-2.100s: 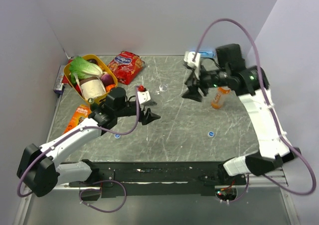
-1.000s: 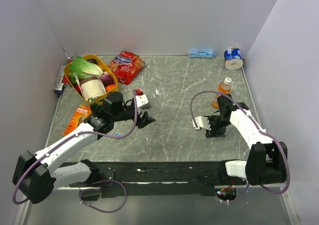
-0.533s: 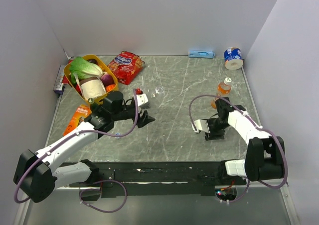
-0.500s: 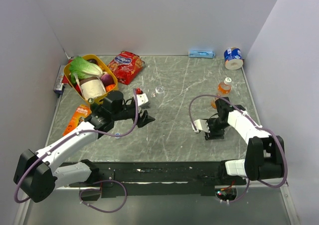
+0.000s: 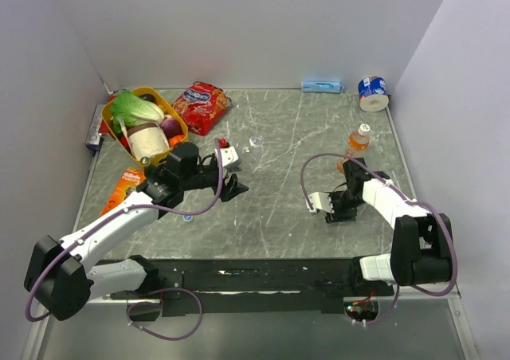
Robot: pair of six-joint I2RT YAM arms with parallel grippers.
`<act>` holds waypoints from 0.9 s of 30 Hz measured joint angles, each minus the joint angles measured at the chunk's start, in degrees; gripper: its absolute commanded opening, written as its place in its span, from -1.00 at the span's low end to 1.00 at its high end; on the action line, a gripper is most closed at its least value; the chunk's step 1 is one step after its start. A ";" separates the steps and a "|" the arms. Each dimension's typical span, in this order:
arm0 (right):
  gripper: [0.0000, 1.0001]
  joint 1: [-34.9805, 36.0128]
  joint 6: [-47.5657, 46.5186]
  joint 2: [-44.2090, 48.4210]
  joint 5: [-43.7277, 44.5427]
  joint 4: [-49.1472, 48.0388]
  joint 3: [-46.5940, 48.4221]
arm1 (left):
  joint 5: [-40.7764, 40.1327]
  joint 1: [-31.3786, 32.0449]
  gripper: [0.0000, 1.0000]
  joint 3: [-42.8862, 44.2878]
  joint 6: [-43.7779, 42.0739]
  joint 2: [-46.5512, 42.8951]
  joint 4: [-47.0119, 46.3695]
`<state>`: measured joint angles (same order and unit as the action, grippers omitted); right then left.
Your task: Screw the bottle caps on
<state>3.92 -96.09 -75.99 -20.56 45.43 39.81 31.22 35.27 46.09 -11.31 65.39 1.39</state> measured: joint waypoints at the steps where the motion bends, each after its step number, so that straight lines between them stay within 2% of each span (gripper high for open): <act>1: 0.07 0.00 0.02 0.00 0.02 -0.15 -0.13 | -0.02 0.00 -0.98 0.00 0.00 0.09 -0.02; 11: -0.03 0.00 0.42 -0.33 0.70 -1.36 -0.96 | 0.00 -0.04 -0.98 0.00 -0.02 0.13 0.07; 19: -0.38 0.00 0.90 0.13 1.07 -2.34 -1.99 | 0.04 -0.04 -0.98 0.00 -0.20 0.13 0.09; 21: -0.40 0.00 1.60 1.46 0.61 -1.55 -1.73 | 0.48 -0.04 -0.98 0.00 -0.70 0.13 0.22; 24: -0.44 0.68 3.85 5.90 -2.12 2.60 1.46 | 1.44 0.02 -0.98 -0.20 -2.89 0.13 0.46; 27: -0.47 5.01 8.68 11.04 -6.32 8.48 11.50 | 2.08 0.81 -0.98 -2.82 -7.58 -0.81 0.55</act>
<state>8.93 -87.42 -64.95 -26.87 53.91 51.31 33.30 36.07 43.27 -18.90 64.58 1.93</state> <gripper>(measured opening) 0.404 0.666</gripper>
